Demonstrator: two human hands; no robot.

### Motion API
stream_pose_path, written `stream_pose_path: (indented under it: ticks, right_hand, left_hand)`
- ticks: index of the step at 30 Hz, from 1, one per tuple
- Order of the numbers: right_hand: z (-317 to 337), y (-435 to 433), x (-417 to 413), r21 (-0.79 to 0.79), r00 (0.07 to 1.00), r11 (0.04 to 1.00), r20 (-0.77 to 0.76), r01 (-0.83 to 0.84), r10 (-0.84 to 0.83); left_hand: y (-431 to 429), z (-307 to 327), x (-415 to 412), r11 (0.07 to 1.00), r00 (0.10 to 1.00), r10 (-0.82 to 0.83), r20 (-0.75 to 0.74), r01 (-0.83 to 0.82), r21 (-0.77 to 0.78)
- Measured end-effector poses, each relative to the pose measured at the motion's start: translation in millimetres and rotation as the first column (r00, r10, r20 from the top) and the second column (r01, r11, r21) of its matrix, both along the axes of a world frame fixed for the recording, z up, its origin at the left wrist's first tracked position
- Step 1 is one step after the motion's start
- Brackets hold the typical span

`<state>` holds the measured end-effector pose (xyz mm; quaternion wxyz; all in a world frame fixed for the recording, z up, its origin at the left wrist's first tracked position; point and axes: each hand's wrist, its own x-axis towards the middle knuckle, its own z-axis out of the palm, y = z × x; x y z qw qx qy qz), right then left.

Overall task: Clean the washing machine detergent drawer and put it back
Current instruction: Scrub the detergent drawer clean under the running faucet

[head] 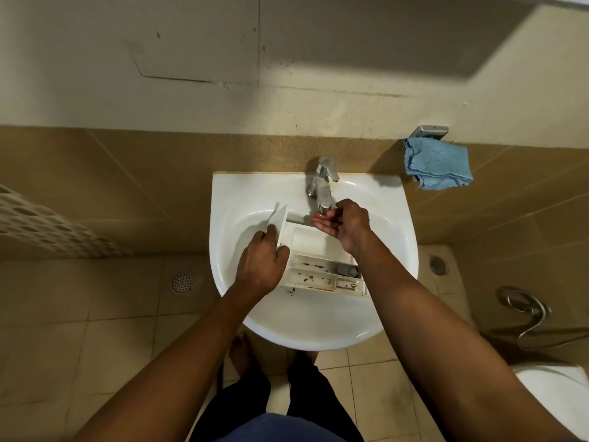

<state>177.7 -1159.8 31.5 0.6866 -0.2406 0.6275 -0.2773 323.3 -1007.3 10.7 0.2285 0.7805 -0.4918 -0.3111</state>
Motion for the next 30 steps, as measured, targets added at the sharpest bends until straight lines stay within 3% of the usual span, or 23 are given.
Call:
stream_pose_path:
  ticks: [4,7,11,17,20,26,30]
  right_hand:
    - [-1.2,-9.1,0.3,0.125,0.973,0.989,0.203,0.086,-0.11]
    - [0.3,-13.3,6.5,0.182,0.93,0.982,0.35,0.048,-0.111]
    - [3.6,-19.8,16.0,0.192,0.932,0.979,0.362,-0.062,-0.012]
    - [3.3,-21.7,14.8,0.19,0.922,0.98,0.388,-0.067,-0.012]
    - [4.6,-20.1,13.0,0.148,0.951,0.98,0.299,-0.131,0.082]
    - [6.5,-8.6,-13.9,0.053,0.943,0.958,-0.166,-0.282,0.287]
    - [6.4,25.3,-1.3,-0.005,0.881,0.905,-0.23,-0.425,0.413]
  left_hand:
    - [0.0,0.4,-2.9,1.0,1.0,-0.005,-0.001,0.005,0.001]
    - [-0.1,-0.4,-0.7,1.0,1.0,0.02,-0.006,-0.02,-0.004]
    - [0.2,-0.7,-0.9,0.999,0.999,0.034,-0.016,-0.034,-0.012]
    - [1.0,3.0,-1.4,0.999,0.999,0.044,-0.019,-0.044,-0.003]
    - [0.2,-0.8,-1.7,0.999,0.999,0.042,-0.005,-0.042,0.001]
    - [-0.8,-1.7,-2.7,0.999,0.999,0.037,-0.005,-0.037,0.016]
    - [-2.3,-2.0,-1.6,1.0,1.0,0.022,-0.004,-0.022,0.018]
